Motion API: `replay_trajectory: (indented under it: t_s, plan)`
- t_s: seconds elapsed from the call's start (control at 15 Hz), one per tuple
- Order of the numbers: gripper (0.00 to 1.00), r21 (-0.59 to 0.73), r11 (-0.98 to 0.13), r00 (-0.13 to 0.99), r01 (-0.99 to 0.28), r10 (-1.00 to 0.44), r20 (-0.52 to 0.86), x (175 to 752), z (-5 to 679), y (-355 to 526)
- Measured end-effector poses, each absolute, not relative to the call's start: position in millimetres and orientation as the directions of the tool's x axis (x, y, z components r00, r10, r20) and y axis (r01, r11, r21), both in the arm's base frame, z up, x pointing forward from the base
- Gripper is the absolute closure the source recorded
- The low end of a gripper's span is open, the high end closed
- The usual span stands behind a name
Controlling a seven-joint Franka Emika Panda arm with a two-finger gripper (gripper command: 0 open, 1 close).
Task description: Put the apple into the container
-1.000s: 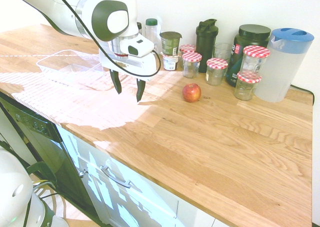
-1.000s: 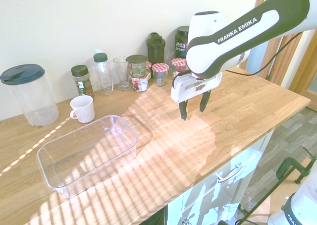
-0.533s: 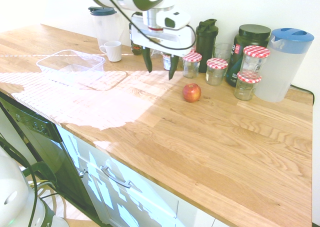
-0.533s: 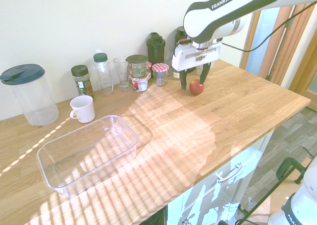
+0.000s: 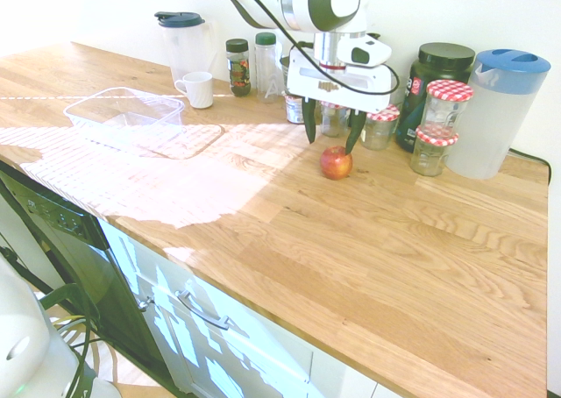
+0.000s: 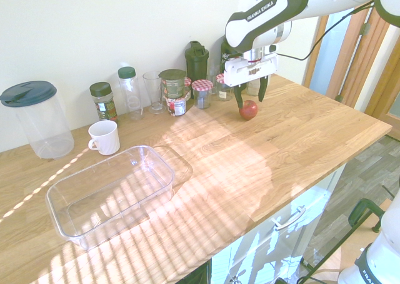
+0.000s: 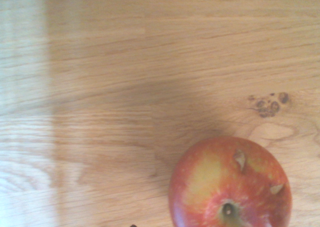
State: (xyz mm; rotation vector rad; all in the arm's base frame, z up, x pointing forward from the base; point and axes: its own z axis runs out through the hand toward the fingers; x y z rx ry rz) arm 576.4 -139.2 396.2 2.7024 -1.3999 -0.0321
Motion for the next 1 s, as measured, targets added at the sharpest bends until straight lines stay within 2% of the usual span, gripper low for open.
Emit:
replay_trajectory:
  t_s: [0.4, 0.47, 1.0]
  plan:
    - [0.0, 0.097, -0.59, 0.595, -0.802, -0.803, 0.035, 582.2, 375.1, -140.6]
    - [1.0, 0.093, -0.59, 0.595, -0.802, -0.803, 0.042, 584.0, 370.9, -142.1]
    - [1.0, 0.097, -0.587, 0.593, -0.803, -0.804, 0.04, 586.4, 360.3, -139.6]
